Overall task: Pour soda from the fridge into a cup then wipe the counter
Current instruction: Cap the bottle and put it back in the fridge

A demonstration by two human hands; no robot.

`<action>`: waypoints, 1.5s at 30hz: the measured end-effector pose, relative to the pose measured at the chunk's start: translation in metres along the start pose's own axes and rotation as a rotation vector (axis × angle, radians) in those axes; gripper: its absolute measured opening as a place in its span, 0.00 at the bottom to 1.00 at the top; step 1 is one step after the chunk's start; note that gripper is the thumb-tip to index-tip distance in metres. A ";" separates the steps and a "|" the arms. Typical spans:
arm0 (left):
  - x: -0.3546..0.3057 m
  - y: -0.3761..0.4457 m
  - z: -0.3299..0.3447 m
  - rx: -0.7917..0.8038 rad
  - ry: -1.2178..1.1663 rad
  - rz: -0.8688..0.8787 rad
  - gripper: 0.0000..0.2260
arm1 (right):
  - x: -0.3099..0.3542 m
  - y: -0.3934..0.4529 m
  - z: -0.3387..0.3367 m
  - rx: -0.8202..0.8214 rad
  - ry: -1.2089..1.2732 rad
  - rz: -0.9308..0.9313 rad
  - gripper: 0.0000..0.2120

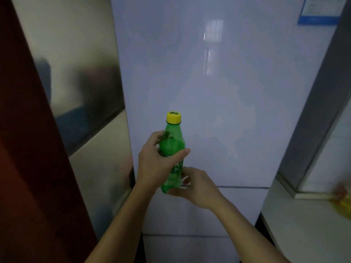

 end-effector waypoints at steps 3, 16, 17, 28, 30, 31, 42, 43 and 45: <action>-0.010 0.025 -0.009 -0.058 -0.019 0.017 0.24 | 0.017 0.027 -0.017 0.017 -0.035 -0.060 0.24; -0.034 0.054 -0.084 -0.374 0.187 0.048 0.20 | 0.152 0.110 -0.054 -0.084 -0.663 -0.777 0.17; -0.034 0.053 -0.090 -0.389 0.210 0.051 0.20 | 0.164 0.114 -0.051 -0.162 -0.729 -0.881 0.15; -0.025 0.049 -0.141 -0.451 0.314 0.024 0.20 | 0.215 0.169 0.005 -0.178 -1.261 -1.062 0.09; -0.023 0.048 -0.146 -0.418 0.290 0.025 0.19 | 0.217 0.173 0.010 -0.187 -1.296 -1.039 0.09; -0.022 0.047 -0.147 -0.391 0.284 0.031 0.19 | 0.216 0.176 0.011 -0.199 -1.317 -1.014 0.09; -0.024 0.037 -0.146 -0.268 0.061 0.067 0.19 | 0.217 0.174 0.018 -0.142 -1.380 -0.812 0.15; -0.024 0.036 -0.146 -0.263 0.032 0.067 0.18 | 0.217 0.172 0.019 -0.149 -1.357 -0.825 0.16; -0.025 0.036 -0.146 -0.238 -0.009 0.060 0.17 | 0.217 0.165 0.022 -0.184 -1.305 -0.859 0.19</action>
Point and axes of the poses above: each hand's wrist, its own y-axis towards the middle knuckle, its own z-axis out of the palm, x = y × z, the point moved 8 cm from there along y, towards the middle knuckle, and after that the axes turned 3 degrees about y, right-handed, at the moved point
